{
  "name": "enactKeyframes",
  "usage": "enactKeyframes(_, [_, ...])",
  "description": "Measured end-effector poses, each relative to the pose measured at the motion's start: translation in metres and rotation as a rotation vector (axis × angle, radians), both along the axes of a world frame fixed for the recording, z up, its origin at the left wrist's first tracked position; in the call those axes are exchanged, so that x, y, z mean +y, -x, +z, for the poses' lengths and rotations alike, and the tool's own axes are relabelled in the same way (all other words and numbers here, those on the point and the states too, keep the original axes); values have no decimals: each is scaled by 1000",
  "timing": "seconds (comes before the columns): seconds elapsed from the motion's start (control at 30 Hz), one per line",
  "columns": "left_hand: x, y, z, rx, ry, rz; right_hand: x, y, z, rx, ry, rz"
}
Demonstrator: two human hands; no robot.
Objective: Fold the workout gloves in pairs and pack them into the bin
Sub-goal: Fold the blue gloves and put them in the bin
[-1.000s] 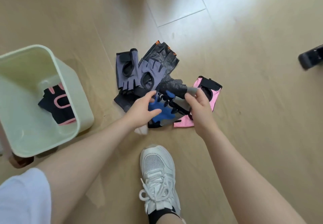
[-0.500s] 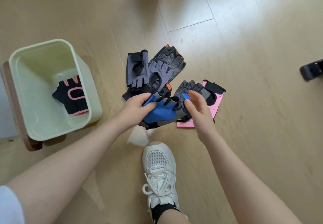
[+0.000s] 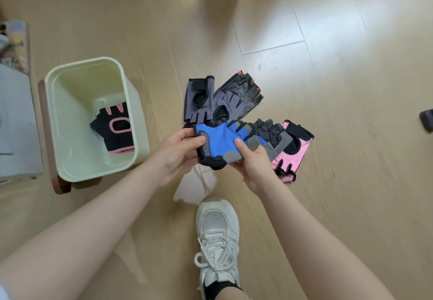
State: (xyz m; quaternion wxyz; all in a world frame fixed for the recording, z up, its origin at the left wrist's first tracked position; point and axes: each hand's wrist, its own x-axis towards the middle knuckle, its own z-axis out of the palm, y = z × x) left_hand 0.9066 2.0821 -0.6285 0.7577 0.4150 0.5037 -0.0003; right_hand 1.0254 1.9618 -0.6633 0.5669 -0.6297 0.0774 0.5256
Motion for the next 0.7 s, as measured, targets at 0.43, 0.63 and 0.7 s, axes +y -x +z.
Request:
enactKeyframes(0.43, [15, 5, -7, 154, -413, 30, -44, -20, -76, -1134, 728, 991])
enactKeyframes(0.63, [15, 6, -7, 173, -449, -81, -41, -26, -80, -1319, 567, 1036])
enactKeyframes(0.7, [18, 8, -5, 165, -488, -117, -39, -32, -77, -1160, 504, 870])
